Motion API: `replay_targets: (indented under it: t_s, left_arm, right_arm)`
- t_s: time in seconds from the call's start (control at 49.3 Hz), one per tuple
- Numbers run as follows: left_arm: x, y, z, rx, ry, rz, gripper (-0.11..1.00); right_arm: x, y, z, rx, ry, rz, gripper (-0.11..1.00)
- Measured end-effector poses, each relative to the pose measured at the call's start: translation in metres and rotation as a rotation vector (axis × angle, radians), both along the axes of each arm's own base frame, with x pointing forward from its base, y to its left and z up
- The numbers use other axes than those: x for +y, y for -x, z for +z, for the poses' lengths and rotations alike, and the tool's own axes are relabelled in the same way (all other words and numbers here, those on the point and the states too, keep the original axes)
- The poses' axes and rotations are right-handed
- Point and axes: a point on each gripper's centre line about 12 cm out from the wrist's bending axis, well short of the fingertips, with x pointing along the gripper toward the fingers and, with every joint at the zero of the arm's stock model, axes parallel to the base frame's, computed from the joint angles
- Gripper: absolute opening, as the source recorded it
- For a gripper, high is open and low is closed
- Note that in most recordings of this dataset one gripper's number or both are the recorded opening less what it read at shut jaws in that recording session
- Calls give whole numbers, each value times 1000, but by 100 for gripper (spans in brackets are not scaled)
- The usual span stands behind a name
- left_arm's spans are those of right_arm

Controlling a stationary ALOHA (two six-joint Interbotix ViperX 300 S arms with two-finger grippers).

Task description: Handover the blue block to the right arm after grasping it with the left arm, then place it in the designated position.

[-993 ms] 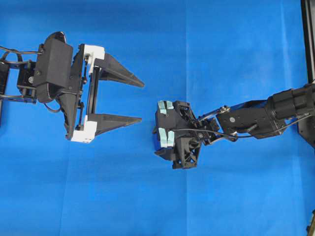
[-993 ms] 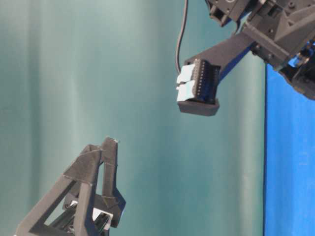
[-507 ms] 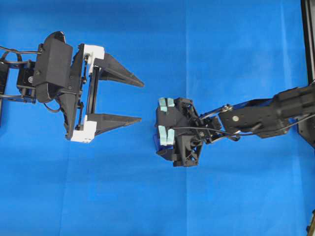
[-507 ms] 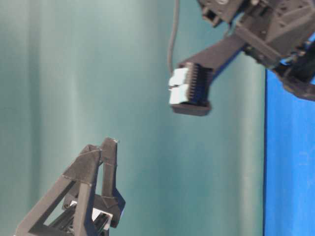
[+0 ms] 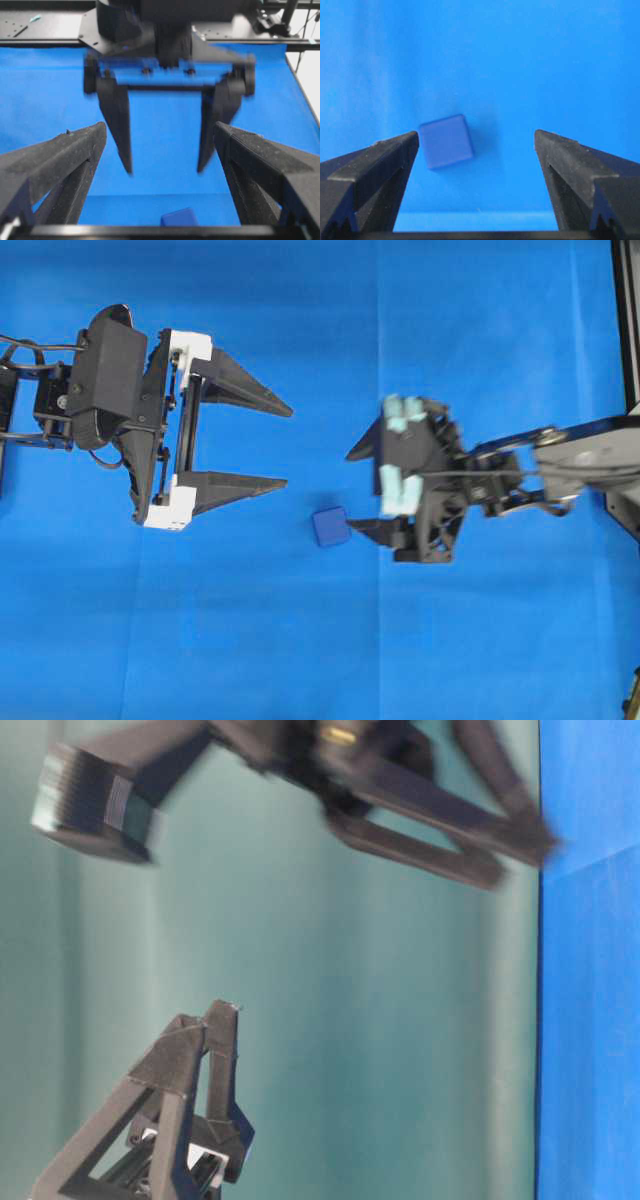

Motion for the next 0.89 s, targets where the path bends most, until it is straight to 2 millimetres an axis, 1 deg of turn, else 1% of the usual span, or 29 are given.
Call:
replay_targets:
  t_s: [0.243,0.405,0.608,0.892]
  left_arm:
    - [0,0,1,-5,0,0,91]
    - [0,0,1,-2,0,0,91]
    - [0,0,1,-2,0,0,91]
    - [0,0,1,-2,0,0,91]
  right_arm:
    - [-10,29,45,-41,32,-42,89]
    - [-17,50,65,-67,50,-64,89]
    - [-21,69,77,-113,58,-66,89]
    - [-21,69,77,-144,74,-44,89]
